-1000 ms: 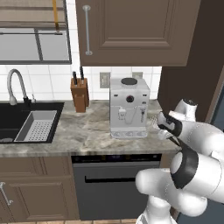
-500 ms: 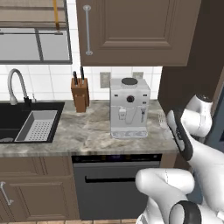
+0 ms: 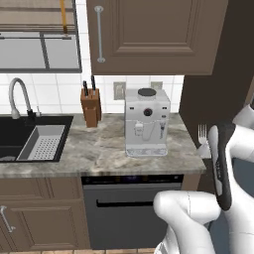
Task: Take the fork and place it on the left side of the plate. Then take the spoon and place it on the right side of the plate. Make sure they're directly next to the plate.
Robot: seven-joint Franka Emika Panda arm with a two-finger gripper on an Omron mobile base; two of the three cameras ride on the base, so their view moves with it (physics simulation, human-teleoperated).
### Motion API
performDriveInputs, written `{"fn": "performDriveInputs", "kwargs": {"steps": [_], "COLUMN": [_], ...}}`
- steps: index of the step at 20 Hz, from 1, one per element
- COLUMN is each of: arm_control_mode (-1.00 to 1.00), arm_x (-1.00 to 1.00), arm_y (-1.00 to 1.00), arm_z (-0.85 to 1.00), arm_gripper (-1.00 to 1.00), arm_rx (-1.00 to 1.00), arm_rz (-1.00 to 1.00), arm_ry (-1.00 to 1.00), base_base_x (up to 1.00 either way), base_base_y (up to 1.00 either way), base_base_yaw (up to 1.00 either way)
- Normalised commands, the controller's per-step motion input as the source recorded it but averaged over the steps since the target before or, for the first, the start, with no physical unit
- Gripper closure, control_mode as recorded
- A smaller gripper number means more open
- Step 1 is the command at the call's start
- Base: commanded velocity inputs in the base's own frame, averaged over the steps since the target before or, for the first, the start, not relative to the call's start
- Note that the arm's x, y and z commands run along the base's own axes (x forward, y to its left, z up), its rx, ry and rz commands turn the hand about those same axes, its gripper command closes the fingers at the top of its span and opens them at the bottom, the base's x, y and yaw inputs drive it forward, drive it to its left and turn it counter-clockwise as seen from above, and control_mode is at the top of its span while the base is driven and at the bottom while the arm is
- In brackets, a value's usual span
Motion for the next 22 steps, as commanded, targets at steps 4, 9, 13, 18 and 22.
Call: {"fn": "performDriveInputs", "kwargs": {"steps": [4,9,13,18,22], "arm_control_mode": [-1.0,-1.0,-1.0,-1.0,-1.0], "arm_x": [-0.8,-0.76,-0.56,-0.15,0.0], "arm_y": [-0.05,0.0,0.06,0.25,0.03], "arm_z": [0.59,0.47,0.14,-0.04,-0.02], "arm_gripper": [1.0,1.0,1.0,1.0,1.0], "arm_rx": [0.05,0.03,0.0,-0.05,-0.02], "arm_rz": [-0.19,-0.19,-0.17,-0.05,0.0], "arm_ry": [0.0,0.0,0.0,0.02,0.02], "base_base_x": [0.0,0.0,0.0,0.0,0.0], "base_base_y": [0.0,0.0,0.0,0.0,0.0], "base_base_yaw": [0.0,0.0,0.0,0.0,0.0]}}
